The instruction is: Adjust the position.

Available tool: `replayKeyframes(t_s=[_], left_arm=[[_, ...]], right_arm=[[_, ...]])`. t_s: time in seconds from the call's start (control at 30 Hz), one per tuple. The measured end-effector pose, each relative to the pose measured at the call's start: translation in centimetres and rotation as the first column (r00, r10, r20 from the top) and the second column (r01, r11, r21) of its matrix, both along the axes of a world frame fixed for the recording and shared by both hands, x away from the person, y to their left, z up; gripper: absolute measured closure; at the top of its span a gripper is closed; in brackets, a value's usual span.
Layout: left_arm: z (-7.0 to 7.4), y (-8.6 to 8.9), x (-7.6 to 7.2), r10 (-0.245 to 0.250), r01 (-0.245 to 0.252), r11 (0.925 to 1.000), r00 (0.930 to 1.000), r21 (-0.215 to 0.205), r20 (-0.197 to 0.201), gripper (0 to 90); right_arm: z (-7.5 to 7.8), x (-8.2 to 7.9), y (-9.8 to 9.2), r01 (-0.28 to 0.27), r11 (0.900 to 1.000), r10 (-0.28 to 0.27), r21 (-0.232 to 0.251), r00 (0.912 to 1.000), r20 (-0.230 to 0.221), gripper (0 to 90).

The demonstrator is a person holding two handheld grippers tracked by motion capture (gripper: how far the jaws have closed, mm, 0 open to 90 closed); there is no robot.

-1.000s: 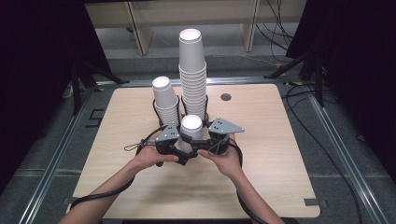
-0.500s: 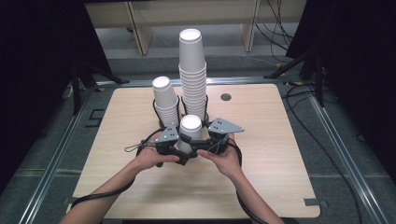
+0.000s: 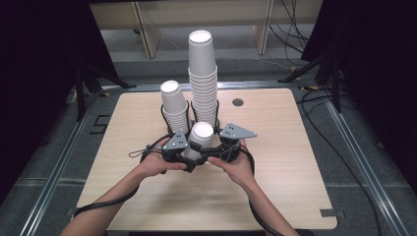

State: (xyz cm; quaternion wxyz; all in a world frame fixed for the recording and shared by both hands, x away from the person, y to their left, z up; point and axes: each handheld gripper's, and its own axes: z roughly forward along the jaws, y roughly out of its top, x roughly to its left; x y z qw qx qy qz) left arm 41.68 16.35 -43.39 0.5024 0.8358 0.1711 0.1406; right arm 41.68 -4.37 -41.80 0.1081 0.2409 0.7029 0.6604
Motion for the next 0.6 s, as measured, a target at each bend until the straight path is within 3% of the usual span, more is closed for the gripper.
replayKeyframes(t_s=[0.1, 0.17, 0.43, 0.47, 0.5, 0.6], left_arm=[[0.1, 0.0, 0.0, -0.004, 0.004, 0.9999, 1.0000, 0.009, 0.003, 20.2], [0.2, 0.0, 0.0, -0.012, 0.012, 0.9997, 0.9999, 0.021, 0.006, 21.0], [0.5, 0.4, 0.3, -0.010, 0.010, 0.9997, 0.9999, 0.021, 0.010, 22.6], [0.5, 0.5, 0.3, -0.010, 0.010, 0.9999, 0.9999, 0.014, 0.011, 22.7], [0.7, 0.6, 0.4, -0.008, 0.007, 0.9997, 0.9999, 0.024, 0.013, 22.7], [0.9, 0.9, 0.5, -0.010, 0.009, 0.9990, 0.9997, 0.043, 0.020, 22.8]], right_arm=[[0.0, -0.1, 0.0, -0.001, 1.000, 0.001, 0.001, 0.9998, -0.022, 14.8], [0.0, 0.1, -0.2, -0.008, 1.000, 0.008, -0.020, 1.0000, -0.002, 14.7], [0.2, -0.1, -0.7, -0.031, 0.999, 0.030, -0.029, 0.9994, -0.017, 14.0], [0.2, -0.1, -0.9, -0.020, 0.999, 0.021, -0.038, 0.9998, 0.004, 14.1], [0.2, -0.2, -1.0, -0.033, 0.999, 0.032, -0.038, 0.9993, -0.018, 14.4], [-0.1, -0.4, -1.7, -0.032, 0.998, 0.031, -0.045, 0.9994, -0.015, 14.8]])
